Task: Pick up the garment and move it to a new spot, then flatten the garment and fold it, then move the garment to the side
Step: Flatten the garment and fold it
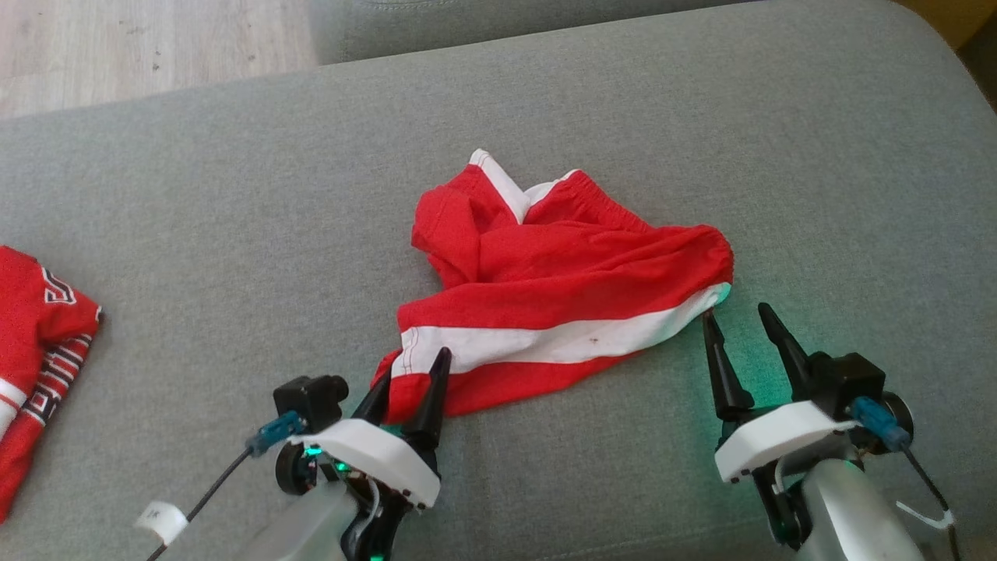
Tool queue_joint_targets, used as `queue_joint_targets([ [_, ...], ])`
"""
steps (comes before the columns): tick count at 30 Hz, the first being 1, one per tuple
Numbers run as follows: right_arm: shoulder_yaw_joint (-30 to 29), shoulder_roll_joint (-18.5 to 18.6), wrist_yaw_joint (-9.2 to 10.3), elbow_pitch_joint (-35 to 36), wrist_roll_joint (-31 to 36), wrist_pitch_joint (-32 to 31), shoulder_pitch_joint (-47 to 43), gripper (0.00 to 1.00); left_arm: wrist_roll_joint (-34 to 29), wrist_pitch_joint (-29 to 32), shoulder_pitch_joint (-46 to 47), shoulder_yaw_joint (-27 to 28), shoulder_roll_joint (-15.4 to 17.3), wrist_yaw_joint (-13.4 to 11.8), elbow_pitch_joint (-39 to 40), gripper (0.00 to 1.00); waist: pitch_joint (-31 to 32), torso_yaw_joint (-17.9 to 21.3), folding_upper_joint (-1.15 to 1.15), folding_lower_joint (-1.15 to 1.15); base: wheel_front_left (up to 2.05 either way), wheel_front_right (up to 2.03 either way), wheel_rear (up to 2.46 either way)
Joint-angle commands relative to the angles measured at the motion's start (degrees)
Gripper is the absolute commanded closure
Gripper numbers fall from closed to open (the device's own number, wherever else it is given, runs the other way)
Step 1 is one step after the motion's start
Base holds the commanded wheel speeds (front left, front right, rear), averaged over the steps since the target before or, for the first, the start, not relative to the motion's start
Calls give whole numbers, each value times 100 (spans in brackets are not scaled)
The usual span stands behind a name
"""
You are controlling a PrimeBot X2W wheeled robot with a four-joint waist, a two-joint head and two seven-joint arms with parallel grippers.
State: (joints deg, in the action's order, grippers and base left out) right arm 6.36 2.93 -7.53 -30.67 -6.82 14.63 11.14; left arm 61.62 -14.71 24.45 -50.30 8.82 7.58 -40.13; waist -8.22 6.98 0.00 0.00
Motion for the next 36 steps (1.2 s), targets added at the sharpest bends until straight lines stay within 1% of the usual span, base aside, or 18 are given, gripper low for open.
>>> queue_joint_targets([
  [1, 121, -5, 4, 121, -57, 37, 137, 0, 55, -29, 134, 78, 119, -9, 30, 0, 1, -6, 0, 0, 0, 0, 0],
  [11, 157, -5, 4, 31, -131, 37, 147, 0, 275, -29, 164, -129, 148, -9, -93, 0, 54, -33, 0, 0, 0, 0, 0],
  [16, 170, -5, 4, 8, -158, 37, 146, 0, 266, -29, 224, -33, 175, -9, 149, 0, 53, -44, 0, 0, 0, 0, 0],
  [17, 171, -5, 4, 8, -166, 37, 146, 0, 243, -29, 223, -8, 184, -9, 216, 3, 49, -45, 0, 0, 0, 0, 0],
  [18, 173, -5, 4, 7, -172, 37, 148, 0, 208, -29, 228, 3, 196, -9, 289, 16, 45, -46, 0, 0, 0, 0, 0],
  [19, 173, -5, 4, 7, -172, 37, 148, 0, 208, -29, 228, 3, 196, -9, 289, 16, 45, -46, 0, 0, 0, 0, 0],
  [20, 175, -5, 4, 7, -179, 37, 151, 0, 182, -29, 231, 35, 207, -9, 342, 51, 40, -47, 0, 0, 0, 0, 0],
  [21, 178, -5, 4, 5, -186, 37, 152, 0, 161, -29, 235, 78, 212, -9, 379, 69, 32, -48, 0, 0, 0, 0, 0],
  [22, 181, -5, 4, 3, -195, 37, 156, 0, 123, -29, 244, 130, 220, -9, 397, 100, 24, -51, 0, 0, 0, 0, 0],
  [24, 188, -5, 4, -1, -221, 37, 159, 0, 25, -29, 257, 210, 226, -9, 415, 100, 11, -62, 0, 0, 0, 0, 0],
  [26, 174, -5, 4, -3, -240, 37, 160, 0, -103, -29, 260, 456, 225, -9, 441, 100, 9, -92, 0, 0, 0, 0, 0],
  [30, 145, -5, 4, -27, -270, 37, 143, 0, -552, -29, 75, 1510, 203, -9, 527, 100, 33, -215, 0, 0, 0, 0, 0],
  [32, 198, -5, 4, -51, -274, 37, 149, 0, -810, -29, -98, 1943, 209, -9, 573, 100, 37, -281, 0, 0, 0, 0, 0],
  [34, 272, -5, 4, -81, -280, 37, 159, 0, -1055, -29, -241, 2204, 235, -9, 616, 100, 26, -340, 0, 0, 0, 0, 0],
  [36, 394, -5, 4, -136, -291, 37, 180, 0, -1199, -29, -358, 2333, 229, -9, 641, 100, 2, -406, 0, 0, 0, 0, 0],
])
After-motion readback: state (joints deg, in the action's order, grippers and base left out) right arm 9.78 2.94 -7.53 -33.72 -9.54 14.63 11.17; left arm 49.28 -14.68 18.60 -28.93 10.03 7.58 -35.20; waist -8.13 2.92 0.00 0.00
